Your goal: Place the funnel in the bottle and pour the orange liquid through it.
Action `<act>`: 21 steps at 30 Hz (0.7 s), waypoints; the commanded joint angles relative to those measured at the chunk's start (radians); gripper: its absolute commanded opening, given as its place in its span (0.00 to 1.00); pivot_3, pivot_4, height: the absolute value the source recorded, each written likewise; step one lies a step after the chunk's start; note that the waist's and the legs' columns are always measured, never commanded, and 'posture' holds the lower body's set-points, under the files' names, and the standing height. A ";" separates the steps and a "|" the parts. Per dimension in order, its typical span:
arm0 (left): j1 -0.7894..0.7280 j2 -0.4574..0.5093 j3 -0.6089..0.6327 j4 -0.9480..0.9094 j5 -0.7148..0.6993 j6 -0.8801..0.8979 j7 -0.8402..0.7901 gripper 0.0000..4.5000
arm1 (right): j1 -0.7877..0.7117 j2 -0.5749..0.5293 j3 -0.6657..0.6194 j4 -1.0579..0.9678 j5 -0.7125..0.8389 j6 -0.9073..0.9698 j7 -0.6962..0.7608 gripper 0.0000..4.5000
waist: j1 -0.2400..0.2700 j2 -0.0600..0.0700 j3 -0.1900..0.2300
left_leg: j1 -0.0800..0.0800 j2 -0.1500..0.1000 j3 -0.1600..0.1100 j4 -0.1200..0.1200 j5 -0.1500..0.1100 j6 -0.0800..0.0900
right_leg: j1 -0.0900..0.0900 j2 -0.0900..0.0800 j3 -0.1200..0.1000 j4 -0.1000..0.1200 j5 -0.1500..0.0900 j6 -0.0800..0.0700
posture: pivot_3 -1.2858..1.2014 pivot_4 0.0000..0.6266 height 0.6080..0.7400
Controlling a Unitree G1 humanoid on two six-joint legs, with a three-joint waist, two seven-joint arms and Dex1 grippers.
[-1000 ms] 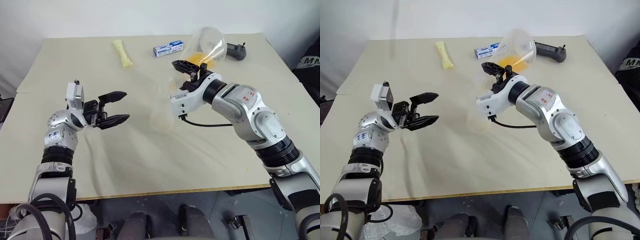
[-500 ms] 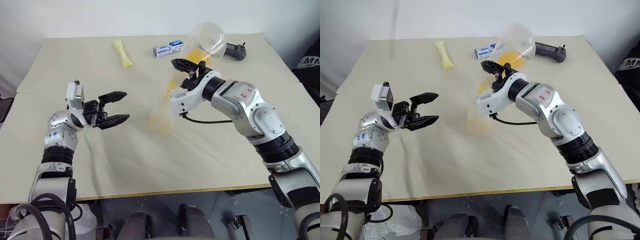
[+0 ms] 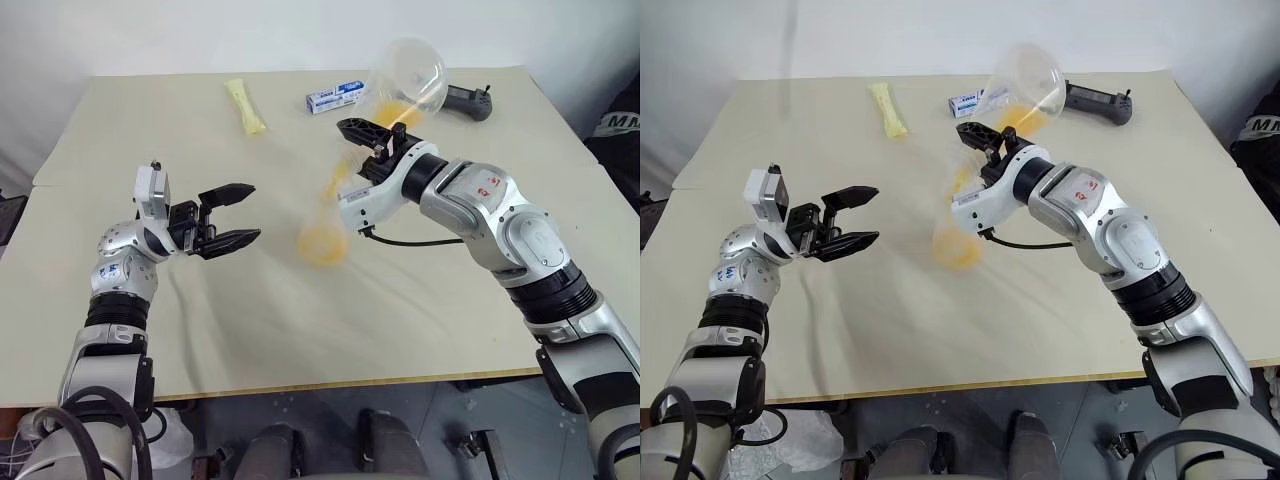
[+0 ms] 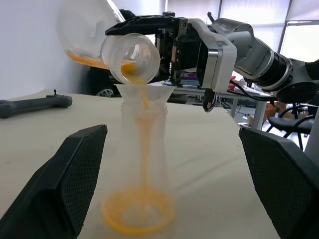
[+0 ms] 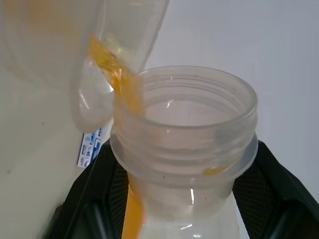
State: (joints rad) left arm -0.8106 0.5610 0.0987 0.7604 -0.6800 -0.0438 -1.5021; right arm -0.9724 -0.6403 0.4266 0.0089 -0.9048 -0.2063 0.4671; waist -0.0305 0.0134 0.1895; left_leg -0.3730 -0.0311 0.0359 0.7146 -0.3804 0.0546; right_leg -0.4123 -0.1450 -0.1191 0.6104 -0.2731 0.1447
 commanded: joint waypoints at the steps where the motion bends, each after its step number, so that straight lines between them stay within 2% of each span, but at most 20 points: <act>1: -0.018 0.001 0.007 -0.007 -0.010 -0.002 -0.112 1.00 | -0.036 -0.010 -0.044 -0.021 -0.008 -0.016 -0.024 0.54 | 0.000 0.000 0.000 | 0.000 0.000 0.000 0.000 0.000 0.000 | 0.000 0.000 0.000 0.000 0.000 0.000 | 0.52 0.24 1.00; 21: -0.031 0.002 0.005 0.010 -0.006 -0.005 -0.112 1.00 | -0.061 -0.028 -0.041 0.011 -0.050 -0.107 -0.052 0.54 | 0.000 0.000 0.000 | 0.000 0.000 0.000 0.000 0.000 0.000 | 0.000 0.000 0.000 0.000 0.000 0.000 | 0.52 0.24 1.00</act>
State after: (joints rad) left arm -0.8142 0.5609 0.0980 0.7737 -0.6796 -0.0440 -1.5021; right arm -1.0005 -0.6548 0.4266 0.0409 -0.9553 -0.3067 0.4380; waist -0.0307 0.0134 0.1895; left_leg -0.3730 -0.0311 0.0360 0.7146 -0.3804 0.0545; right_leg -0.4123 -0.1449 -0.1190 0.6105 -0.2731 0.1447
